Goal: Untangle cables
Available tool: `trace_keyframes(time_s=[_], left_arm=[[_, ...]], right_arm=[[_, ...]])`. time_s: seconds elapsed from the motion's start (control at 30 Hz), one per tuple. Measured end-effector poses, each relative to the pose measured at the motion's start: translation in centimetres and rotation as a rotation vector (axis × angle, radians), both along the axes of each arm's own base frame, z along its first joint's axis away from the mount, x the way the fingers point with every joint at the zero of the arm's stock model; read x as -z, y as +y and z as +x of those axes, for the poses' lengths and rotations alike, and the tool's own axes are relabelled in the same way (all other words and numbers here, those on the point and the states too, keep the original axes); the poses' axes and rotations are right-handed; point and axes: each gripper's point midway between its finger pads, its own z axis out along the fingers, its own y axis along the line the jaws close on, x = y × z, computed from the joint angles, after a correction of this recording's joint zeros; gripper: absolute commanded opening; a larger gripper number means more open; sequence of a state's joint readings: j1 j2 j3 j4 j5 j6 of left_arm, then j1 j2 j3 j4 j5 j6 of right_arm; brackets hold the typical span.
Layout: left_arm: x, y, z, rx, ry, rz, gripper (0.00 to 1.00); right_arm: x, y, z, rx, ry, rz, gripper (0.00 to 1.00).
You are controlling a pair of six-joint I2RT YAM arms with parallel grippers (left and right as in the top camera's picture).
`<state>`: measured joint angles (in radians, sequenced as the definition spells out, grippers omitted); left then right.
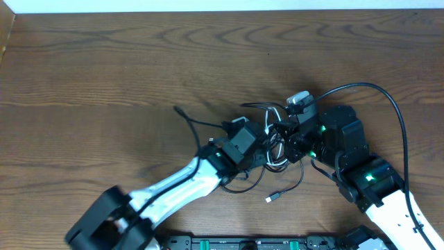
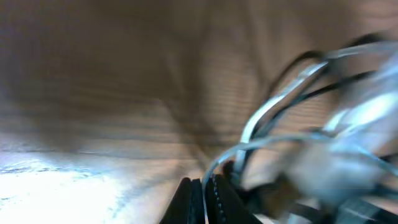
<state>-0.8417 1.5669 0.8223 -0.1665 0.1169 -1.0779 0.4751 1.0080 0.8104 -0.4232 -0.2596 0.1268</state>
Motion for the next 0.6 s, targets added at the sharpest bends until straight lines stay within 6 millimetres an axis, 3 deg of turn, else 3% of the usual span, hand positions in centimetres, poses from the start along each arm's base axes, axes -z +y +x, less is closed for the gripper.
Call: trace_keyframes(time_s=[0.13, 0.23, 0.43, 0.6], left_arm=[[2.7, 0.5, -0.4, -0.018, 0.058, 0.055, 0.08], [3.8, 1.2, -0.4, -0.036, 0.073, 0.098, 0.08], [4.4, 3.9, 0.8, -0.113, 0.086, 0.156, 0.08], [3.2, 7.4, 3.3, -0.234, 0.094, 0.140, 0.07]], right_arm=[[0.1, -0.3, 0.1, 0.013, 0.004, -0.004, 0.01], [0.8, -1.7, 0.5, 0.077, 0.037, -0.020, 0.01], [3.5, -7.3, 1.1, 0.327, 0.160, -0.109, 0.01], [5.8, -12.6, 0.2, 0.550, 0.267, -0.216, 0.06]])
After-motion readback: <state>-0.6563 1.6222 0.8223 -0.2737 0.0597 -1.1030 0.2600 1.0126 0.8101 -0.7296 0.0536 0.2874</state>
